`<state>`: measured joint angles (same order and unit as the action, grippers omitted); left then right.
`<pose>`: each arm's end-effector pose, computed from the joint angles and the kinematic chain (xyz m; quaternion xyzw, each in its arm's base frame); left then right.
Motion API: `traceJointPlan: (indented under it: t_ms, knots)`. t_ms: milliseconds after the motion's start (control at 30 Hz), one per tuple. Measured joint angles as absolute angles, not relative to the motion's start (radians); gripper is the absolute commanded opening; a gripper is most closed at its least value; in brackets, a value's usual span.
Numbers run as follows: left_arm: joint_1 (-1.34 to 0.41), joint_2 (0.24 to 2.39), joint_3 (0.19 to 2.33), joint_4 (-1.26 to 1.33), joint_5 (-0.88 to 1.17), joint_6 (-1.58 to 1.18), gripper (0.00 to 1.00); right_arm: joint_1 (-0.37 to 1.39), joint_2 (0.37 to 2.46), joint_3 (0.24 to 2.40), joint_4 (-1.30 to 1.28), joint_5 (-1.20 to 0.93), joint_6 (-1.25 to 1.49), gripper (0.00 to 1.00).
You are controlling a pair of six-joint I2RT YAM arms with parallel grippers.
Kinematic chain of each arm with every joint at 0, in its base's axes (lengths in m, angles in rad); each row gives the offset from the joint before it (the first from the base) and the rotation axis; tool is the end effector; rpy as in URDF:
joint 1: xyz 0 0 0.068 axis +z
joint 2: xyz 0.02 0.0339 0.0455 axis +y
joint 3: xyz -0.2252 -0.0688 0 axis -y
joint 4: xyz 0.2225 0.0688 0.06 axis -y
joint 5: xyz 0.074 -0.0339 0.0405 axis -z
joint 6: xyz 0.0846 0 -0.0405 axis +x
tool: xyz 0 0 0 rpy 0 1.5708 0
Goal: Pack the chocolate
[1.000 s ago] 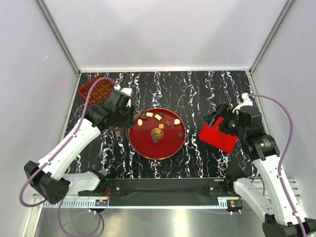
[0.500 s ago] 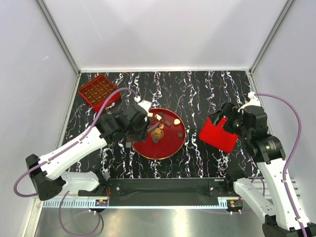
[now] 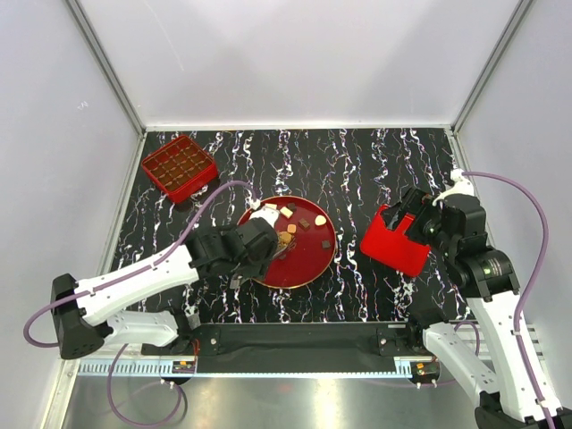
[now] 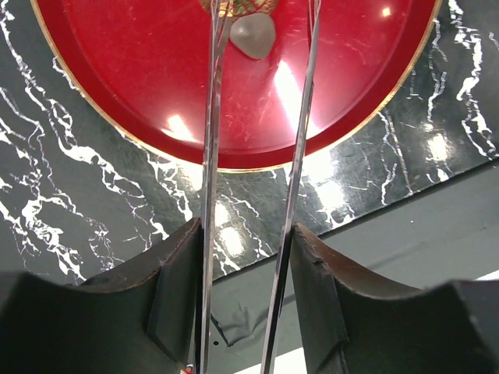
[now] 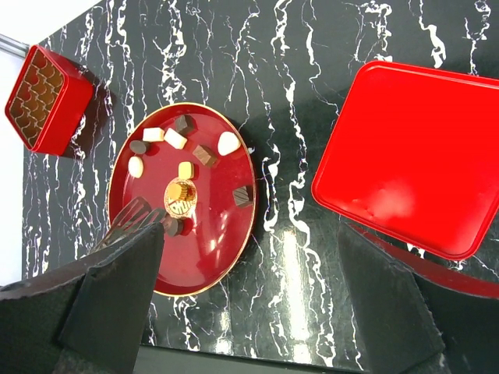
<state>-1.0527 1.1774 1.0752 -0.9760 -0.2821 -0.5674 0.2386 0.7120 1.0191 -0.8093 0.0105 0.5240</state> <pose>0.1366 -0.1921 0.2217 0.1974 0.9403 -0.0808 0.2652 0.1775 0.0423 0.3087 0.1250 0.8515 0.1853 0.4743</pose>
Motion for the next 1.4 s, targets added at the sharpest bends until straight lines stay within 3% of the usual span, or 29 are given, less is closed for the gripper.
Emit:
traceJointPlan:
  t_ms: [867,1400]
  knots:
    - [-1.07,1.163,0.913,-0.876,-0.29,-0.602,0.52,0.239,0.686,1.019,-0.814,0.018,0.52,0.99]
    - [-1.081,1.194,0.98,-0.953,-0.288,-0.641,0.4,0.239,0.654,1.019,-0.831,0.029,0.519,1.0]
